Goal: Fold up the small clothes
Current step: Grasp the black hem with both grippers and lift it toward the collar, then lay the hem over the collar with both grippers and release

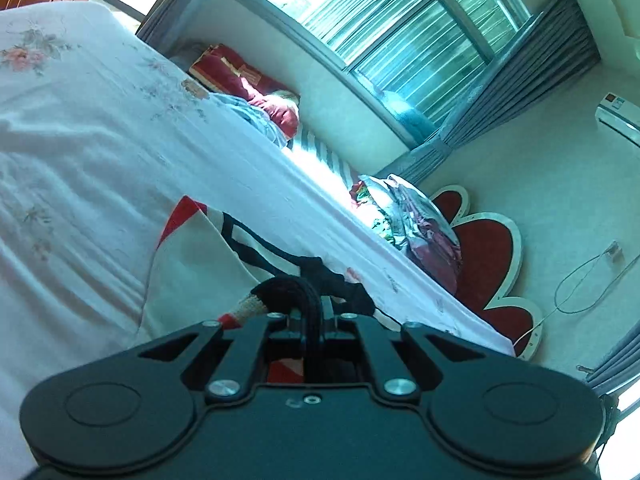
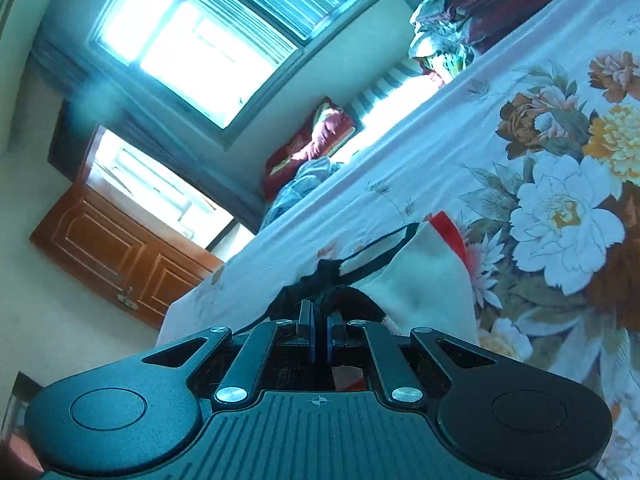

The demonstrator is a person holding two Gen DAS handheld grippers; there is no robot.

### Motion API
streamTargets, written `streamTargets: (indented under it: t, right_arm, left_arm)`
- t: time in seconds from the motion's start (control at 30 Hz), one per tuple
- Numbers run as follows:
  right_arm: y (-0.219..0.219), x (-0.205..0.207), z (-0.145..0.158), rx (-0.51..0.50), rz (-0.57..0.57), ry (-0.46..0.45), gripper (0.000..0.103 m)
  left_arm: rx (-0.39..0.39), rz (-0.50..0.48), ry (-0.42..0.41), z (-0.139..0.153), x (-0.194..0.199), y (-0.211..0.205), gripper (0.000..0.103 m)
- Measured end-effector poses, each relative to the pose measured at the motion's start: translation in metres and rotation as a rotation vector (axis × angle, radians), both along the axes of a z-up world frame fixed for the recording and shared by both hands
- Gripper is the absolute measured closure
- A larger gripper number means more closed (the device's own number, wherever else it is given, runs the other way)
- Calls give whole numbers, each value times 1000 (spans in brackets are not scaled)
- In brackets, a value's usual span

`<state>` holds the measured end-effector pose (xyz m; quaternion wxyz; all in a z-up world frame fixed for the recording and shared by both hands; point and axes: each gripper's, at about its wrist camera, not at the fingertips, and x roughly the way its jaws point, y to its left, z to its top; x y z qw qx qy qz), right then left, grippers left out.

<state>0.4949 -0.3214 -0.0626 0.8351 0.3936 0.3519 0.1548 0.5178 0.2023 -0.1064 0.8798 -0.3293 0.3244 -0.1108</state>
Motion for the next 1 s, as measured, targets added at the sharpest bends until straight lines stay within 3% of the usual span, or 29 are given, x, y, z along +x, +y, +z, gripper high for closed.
streamTargets:
  t: [0.23, 0.27, 0.33, 0.37, 0.4, 0.43, 0.47, 0.53, 0.6, 0.7, 0.77, 0.83, 0.87, 0.9, 0.93, 1.0]
  right_arm:
    - [7, 94, -67, 28, -41, 188, 99]
    - [8, 103, -75, 35, -42, 204, 99]
    - [6, 117, -87, 40, -49, 208, 97]
    - [5, 123, -88, 15, -52, 198, 91]
    - [4, 125, -87, -27, -77, 183, 59]
    - [1, 123, -83, -75, -112, 154, 26]
    - [0, 120, -77, -113, -131, 111, 25]
    - [-1, 118, -72, -139, -97, 69, 25]
    - [7, 117, -69, -213, -36, 34, 27]
    - [38, 121, -73, -375, 106, 9, 49]
    - [62, 120, -79, -517, 192, -17, 52]
    - [84, 117, -84, -664, 250, -47, 54]
    - [94, 116, -88, -739, 278, -70, 60]
    - [101, 114, -89, -789, 295, -100, 95]
    - [103, 111, -86, -817, 285, -127, 100]
    - [96, 102, -75, -786, 213, -188, 100]
  left_arm:
    - [18, -47, 173, -60, 90, 8, 99]
    - [10, -66, 170, -65, 96, 9, 96]
    - [5, -71, 122, -65, 98, 11, 82]
    - [-8, -63, 87, -63, 98, 14, 61]
    - [-4, -39, 51, -58, 95, 17, 43]
    - [28, -6, 10, -52, 91, 18, 18]
    - [64, -4, -25, -48, 90, 18, 19]
    - [124, -50, -18, -47, 96, 16, 30]
    - [223, -126, 11, -49, 106, 5, 50]
    - [411, -242, 52, -55, 119, -24, 58]
    - [527, -285, 55, -59, 122, -42, 59]
    - [601, -283, 49, -60, 123, -52, 72]
    - [607, -270, 32, -59, 121, -54, 99]
    - [602, -244, 8, -54, 116, -52, 99]
    - [592, -209, -29, -48, 109, -50, 99]
    - [611, -165, -98, -36, 98, -49, 99]
